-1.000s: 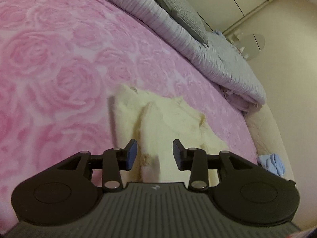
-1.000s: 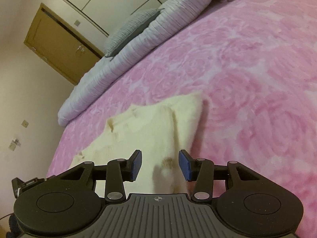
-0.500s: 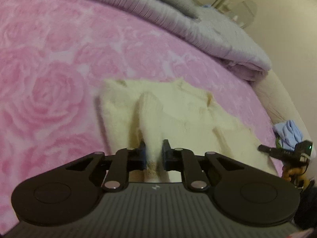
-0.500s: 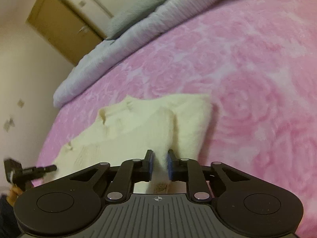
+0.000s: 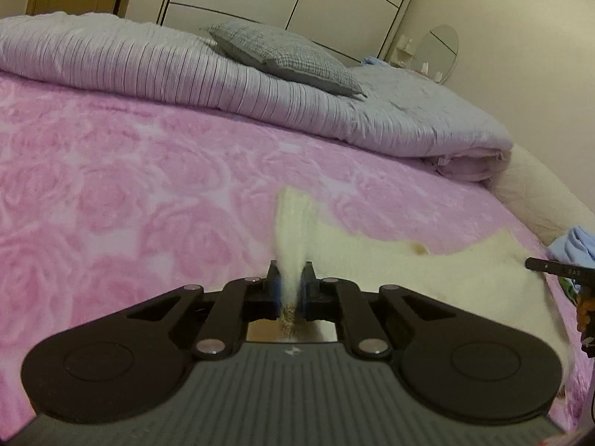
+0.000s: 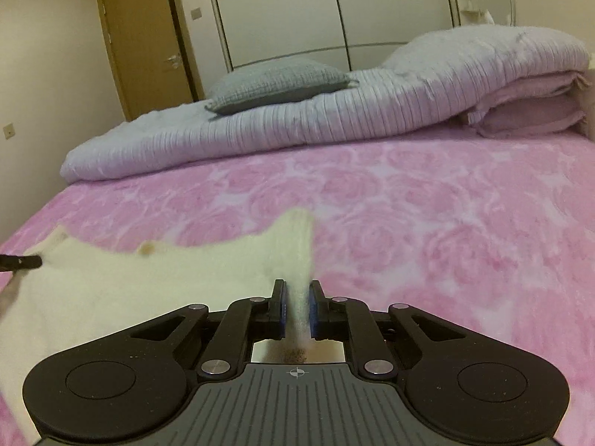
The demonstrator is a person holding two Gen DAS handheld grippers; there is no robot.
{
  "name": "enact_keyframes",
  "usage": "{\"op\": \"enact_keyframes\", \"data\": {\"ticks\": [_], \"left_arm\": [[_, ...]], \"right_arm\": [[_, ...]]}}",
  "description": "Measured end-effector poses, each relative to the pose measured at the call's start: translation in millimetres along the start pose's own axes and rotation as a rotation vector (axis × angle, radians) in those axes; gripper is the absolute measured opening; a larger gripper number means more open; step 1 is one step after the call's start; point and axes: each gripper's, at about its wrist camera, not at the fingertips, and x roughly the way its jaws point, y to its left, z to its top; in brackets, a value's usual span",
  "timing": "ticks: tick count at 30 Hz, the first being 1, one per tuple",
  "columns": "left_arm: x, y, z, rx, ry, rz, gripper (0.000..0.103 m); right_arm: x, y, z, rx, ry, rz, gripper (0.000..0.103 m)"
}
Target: Fold clothes
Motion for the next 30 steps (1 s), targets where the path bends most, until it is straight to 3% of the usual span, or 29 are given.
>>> {"op": "enact_keyframes", "data": {"ticks": [5,10,12,15,17,19,20,23,25,27,30], "left_arm": [[12,1,19,0.026,-0.036,0.011,0.007],[45,7,16,0.043,0.036,0.059,0.007],[62,10,7,0.048,0.106,0.093,0.008],[73,20,-6,0.021,0.153,0.135,0.021],[64,31,-4,-0.054,0.136,0.135,0.024],[46,39,-1,-0.108,0.095,0.142,0.026],[32,40,-1,-0.111,0.080,0.168,0.021],[-12,40,-3,-0.117,0.043,0.213,0.020],[-46,33,-12,-0.118,0.026,0.177,0.020],[-81,17,-28,-0.103,0.023,0.160,0.020],[-118,-13,-54,-0.075,0.019,0.099,0.020]], "right_arm": [[16,-6,19,-0.028,-0.019,-0.030,0.011],[50,-18,13,-0.013,0.041,-0.067,0.011],[65,-22,4,0.013,0.091,-0.087,0.011],[84,-31,-11,0.062,0.182,-0.117,0.012],[77,-37,-12,0.103,0.181,-0.135,0.014],[63,-43,-8,0.144,0.163,-0.161,0.040],[52,-45,-6,0.160,0.144,-0.194,0.044],[7,-45,-4,0.194,0.080,-0.304,0.044],[-28,-40,-8,0.233,0.033,-0.286,0.044],[-61,-24,-21,0.263,-0.002,-0.205,0.044],[-94,13,-48,0.225,-0.003,-0.129,0.044]]}}
